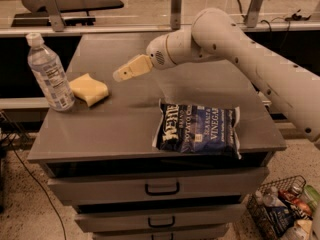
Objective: Move sponge near blue plastic bottle
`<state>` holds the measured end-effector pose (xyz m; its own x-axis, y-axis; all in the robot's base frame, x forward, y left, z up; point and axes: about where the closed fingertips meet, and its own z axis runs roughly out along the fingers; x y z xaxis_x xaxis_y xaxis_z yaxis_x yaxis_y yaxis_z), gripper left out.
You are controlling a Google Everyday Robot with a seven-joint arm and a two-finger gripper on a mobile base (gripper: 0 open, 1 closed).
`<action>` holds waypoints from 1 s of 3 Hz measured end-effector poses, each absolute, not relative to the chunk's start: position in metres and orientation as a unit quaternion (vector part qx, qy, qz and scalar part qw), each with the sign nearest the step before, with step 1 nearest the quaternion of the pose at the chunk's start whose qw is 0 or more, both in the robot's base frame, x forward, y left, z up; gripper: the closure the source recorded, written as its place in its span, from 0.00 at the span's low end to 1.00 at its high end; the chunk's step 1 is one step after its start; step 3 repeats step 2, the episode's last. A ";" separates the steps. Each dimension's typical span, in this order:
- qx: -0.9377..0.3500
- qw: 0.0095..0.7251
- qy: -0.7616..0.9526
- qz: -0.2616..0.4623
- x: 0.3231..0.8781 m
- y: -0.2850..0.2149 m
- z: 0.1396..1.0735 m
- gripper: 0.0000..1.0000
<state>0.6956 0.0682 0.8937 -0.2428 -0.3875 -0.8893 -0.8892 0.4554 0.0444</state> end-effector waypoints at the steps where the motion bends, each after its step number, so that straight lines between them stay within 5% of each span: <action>1: -0.414 0.487 0.739 0.215 0.715 -0.011 0.916 0.00; 3: -0.408 0.496 0.740 0.200 0.719 -0.028 0.920 0.00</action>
Offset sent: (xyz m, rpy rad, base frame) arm 0.0207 -0.0844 0.0234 -0.0511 -0.1306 -0.1378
